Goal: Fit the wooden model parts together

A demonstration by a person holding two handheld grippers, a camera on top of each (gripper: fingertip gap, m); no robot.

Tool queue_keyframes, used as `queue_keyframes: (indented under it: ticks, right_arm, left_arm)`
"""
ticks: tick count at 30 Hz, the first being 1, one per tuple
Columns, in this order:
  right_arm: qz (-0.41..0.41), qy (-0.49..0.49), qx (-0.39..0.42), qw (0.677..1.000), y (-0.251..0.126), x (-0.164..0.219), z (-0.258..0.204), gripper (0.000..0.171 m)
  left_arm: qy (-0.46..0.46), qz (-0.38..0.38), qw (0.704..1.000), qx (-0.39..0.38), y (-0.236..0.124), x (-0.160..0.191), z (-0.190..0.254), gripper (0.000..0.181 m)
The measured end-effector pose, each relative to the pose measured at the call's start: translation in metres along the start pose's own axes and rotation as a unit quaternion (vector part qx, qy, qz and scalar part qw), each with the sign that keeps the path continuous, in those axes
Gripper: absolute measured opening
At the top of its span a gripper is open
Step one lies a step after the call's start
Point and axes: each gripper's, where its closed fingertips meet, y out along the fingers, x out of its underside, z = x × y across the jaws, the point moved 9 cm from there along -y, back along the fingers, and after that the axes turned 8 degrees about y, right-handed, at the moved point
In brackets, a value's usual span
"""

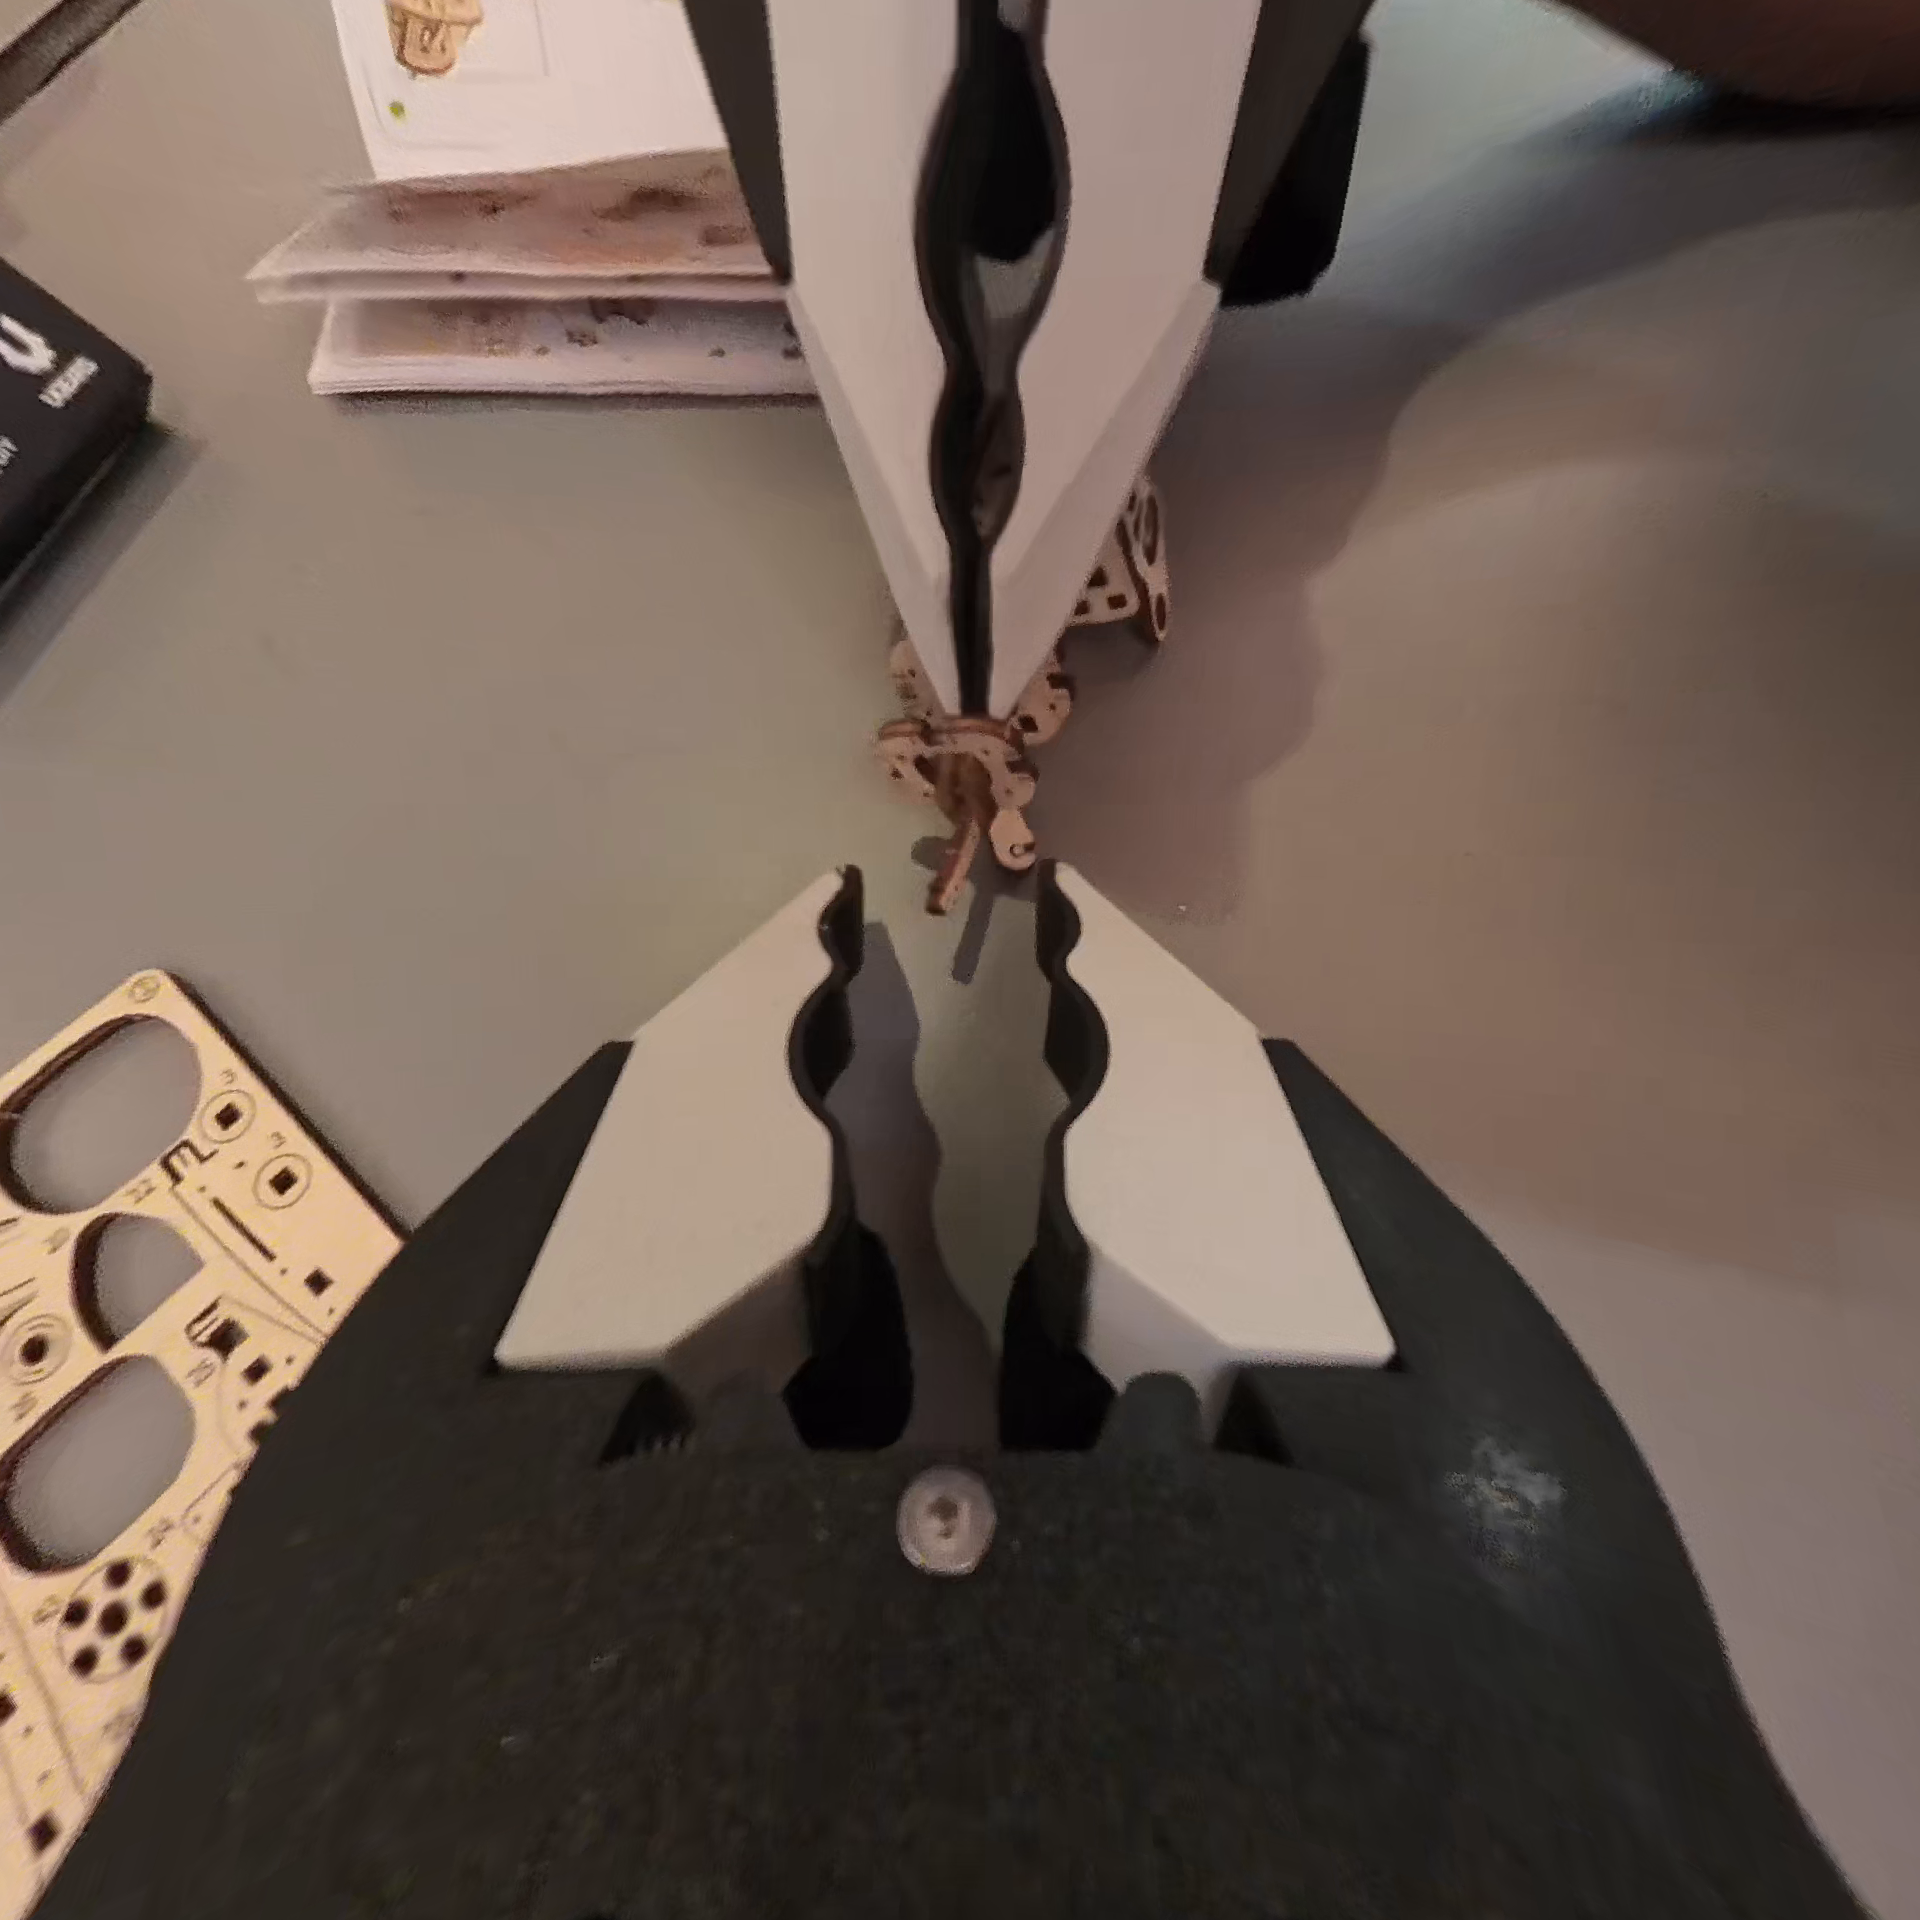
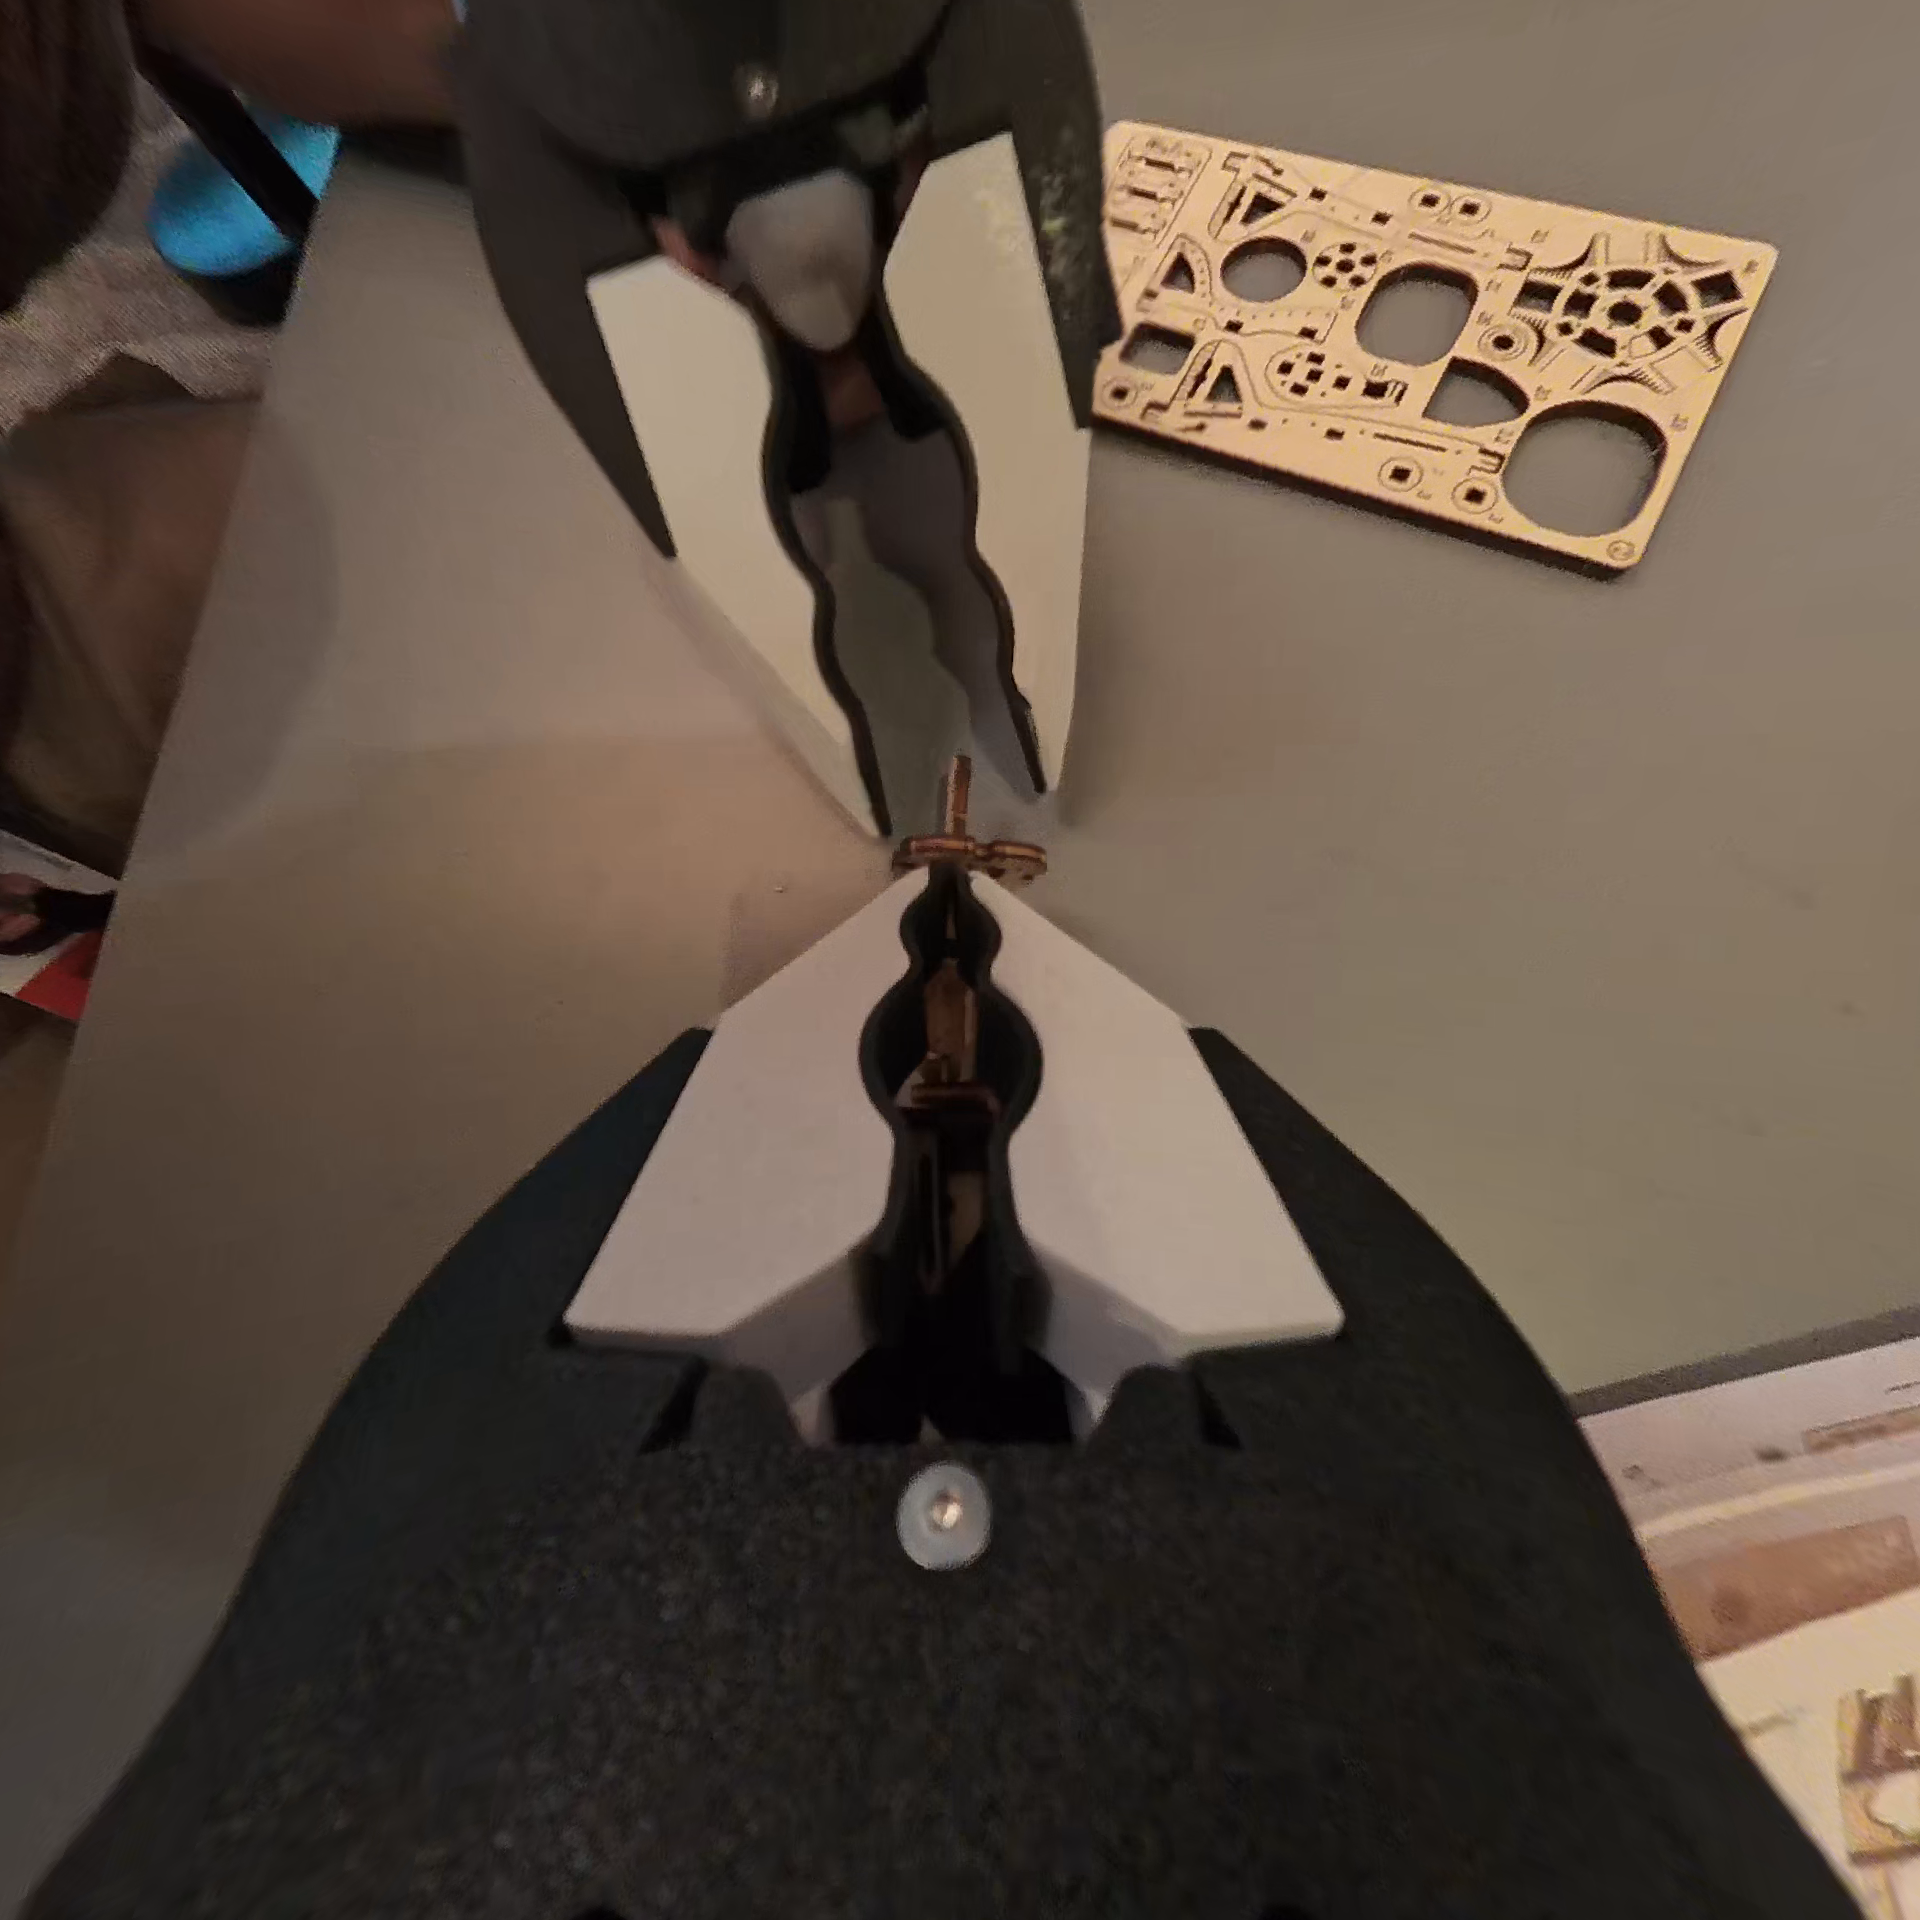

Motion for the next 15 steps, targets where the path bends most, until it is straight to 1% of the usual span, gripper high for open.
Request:
queue_keyframes:
  ticks: [2, 4, 7, 9, 11, 15]
  right_arm:
    - [-0.013, -0.01, 0.012, 1.0, 0.002, -0.003, -0.002, 0.0]
    - [-0.019, -0.012, 0.015, 1.0, 0.003, -0.004, -0.003, 0.0]
    - [-0.014, -0.009, 0.017, 1.0, 0.003, -0.004, -0.002, 0.0]
    - [-0.008, -0.005, 0.019, 1.0, 0.003, -0.004, 0.0, 0.0]
    - [-0.004, 0.0, 0.013, 1.0, 0.003, -0.003, 0.0, 0.0]
    - [-0.006, 0.002, 0.012, 1.0, 0.004, -0.004, 0.0, 0.0]
  left_arm:
    - [-0.022, 0.024, 0.999, 0.026, -0.003, -0.002, -0.007, 0.014]
    - [-0.043, 0.039, 0.996, 0.06, -0.003, -0.005, -0.014, 0.005]
    - [-0.05, 0.045, 0.993, 0.098, -0.003, -0.006, -0.019, 0.0]
    - [-0.042, 0.031, 0.993, 0.111, 0.0, -0.003, -0.021, 0.0]
    - [-0.032, 0.027, 0.993, 0.114, 0.001, -0.003, -0.02, 0.0]
    - [-0.008, 0.022, 0.995, 0.096, 0.005, -0.005, -0.02, 0.0]
